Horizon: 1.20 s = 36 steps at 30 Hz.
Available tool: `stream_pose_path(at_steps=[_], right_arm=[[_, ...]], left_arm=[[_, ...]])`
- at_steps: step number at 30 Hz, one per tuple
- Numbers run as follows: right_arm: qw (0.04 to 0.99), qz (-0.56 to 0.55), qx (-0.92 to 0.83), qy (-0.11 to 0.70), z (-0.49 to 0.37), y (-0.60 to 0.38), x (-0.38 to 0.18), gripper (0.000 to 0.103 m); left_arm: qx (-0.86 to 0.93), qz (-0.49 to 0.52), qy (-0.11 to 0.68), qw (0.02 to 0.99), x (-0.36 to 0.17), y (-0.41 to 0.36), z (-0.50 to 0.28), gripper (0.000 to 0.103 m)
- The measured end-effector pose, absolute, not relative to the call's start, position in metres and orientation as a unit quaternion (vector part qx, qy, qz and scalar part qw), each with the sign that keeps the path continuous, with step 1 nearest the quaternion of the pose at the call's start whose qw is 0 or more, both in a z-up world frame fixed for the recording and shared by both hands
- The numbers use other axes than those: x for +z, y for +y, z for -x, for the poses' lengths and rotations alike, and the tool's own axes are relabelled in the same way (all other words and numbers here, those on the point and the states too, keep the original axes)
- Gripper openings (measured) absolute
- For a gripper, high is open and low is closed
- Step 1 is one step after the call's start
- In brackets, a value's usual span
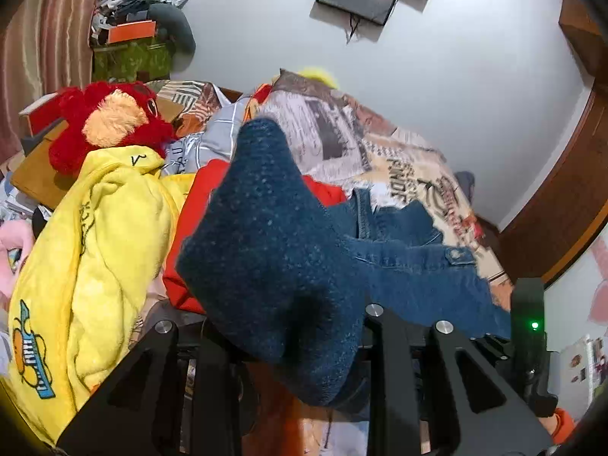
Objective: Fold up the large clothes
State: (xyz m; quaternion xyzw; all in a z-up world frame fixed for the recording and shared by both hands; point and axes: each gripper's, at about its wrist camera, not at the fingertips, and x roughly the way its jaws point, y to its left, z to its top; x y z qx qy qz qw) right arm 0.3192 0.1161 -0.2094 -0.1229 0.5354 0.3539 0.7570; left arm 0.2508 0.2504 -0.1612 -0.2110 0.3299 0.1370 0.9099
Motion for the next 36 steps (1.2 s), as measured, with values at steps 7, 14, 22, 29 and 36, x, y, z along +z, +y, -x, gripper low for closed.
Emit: stream_pose_path(at_steps=[7,14,22,29,36], right_arm=[[0.766,0.069,0.358,0.530,-0.333,0.067,-0.184,0.085],[0.824,0.020,0.293,0.485,-0.343,-0.049,-0.155,0.085],[0.871,0.004,0.171,0.460,-0.346,-0.157,-0.155,0.085],[0.859,-0.014,0.154,0.489,-0.343,-0.191,-0.171,0.085],[0.864,-0.031,0.184,0.467,-0.331,-0.187,-0.145,0.085]], left_arm=[[0.125,0.166,0.308,0.928,-0.132,0.217,-0.276,0.027],[0.018,0.084,0.286,0.954,-0.090,0.103,-0.337,0.026],[-0.122,0.027,0.374,0.919,-0.144,-0.035,-0.393,0.026],[-0.135,-0.118,0.443,0.878,-0.201,-0.083,-0.369,0.042],[-0.155,-0.108,0.415,0.890,-0.168,-0.060,-0.332,0.081]])
